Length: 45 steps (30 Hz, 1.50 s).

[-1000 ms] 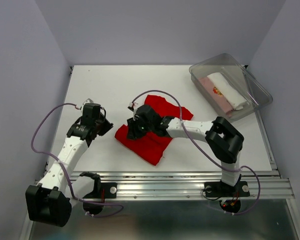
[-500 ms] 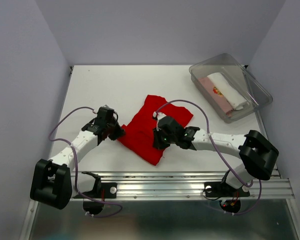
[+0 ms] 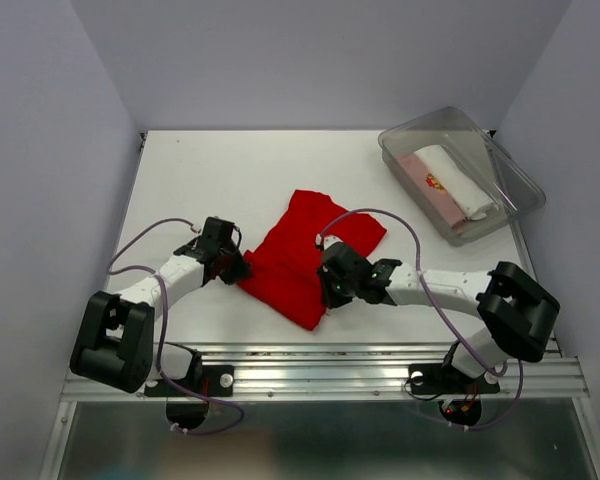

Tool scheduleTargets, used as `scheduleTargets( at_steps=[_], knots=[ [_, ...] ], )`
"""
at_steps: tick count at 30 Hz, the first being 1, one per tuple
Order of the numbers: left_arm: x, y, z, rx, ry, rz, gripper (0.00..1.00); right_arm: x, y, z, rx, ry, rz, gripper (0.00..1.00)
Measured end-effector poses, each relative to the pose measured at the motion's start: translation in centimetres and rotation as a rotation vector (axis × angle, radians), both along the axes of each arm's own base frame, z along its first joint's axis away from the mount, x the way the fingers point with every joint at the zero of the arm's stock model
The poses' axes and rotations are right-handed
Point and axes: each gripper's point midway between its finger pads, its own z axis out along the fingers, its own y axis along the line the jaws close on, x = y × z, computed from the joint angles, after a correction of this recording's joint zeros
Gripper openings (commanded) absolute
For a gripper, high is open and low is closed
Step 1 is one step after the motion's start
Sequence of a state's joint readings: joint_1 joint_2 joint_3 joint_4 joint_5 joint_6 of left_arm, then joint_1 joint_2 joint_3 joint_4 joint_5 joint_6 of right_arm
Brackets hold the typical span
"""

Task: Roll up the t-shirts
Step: Roll the T-shirt to the center of the board.

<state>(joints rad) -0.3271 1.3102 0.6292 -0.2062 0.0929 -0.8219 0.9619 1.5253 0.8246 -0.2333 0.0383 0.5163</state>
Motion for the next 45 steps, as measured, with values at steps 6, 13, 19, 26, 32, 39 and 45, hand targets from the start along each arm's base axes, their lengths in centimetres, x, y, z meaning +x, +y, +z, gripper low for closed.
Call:
scheduleTargets(
  at_steps=[6,13,19,26,32,39,45],
  knots=[
    [1.3,0.8,2.1,0.057,-0.036,0.013,0.0,1.5,0.8,4.1,0.024,-0.106,-0.017,0.17],
    [5.0,3.0,10.4,0.127,-0.226,0.07,0.0,2.2,3.5,7.8,0.007,-0.247,0.009,0.47],
    [5.4,6.3,13.8,0.188,-0.289,0.156,0.0,2.0,6.8,6.9,-0.091,-0.323,0.07,0.63],
    [4.3,7.3,14.5,0.193,-0.297,0.178,0.0,1.8,8.8,3.8,-0.217,-0.361,0.155,0.7],
    [4.0,8.3,14.1,0.213,-0.274,0.192,0.01,2.1,10.7,2.9,-0.264,-0.391,0.199,0.71],
    [3.4,8.8,13.0,0.218,-0.248,0.2,0.01,2.1,12.3,0.2,-0.354,-0.425,0.269,0.7],
    [3.2,9.2,12.6,0.221,-0.239,0.206,0.01,2.2,12.1,-0.2,-0.375,-0.432,0.287,0.61]
  ],
)
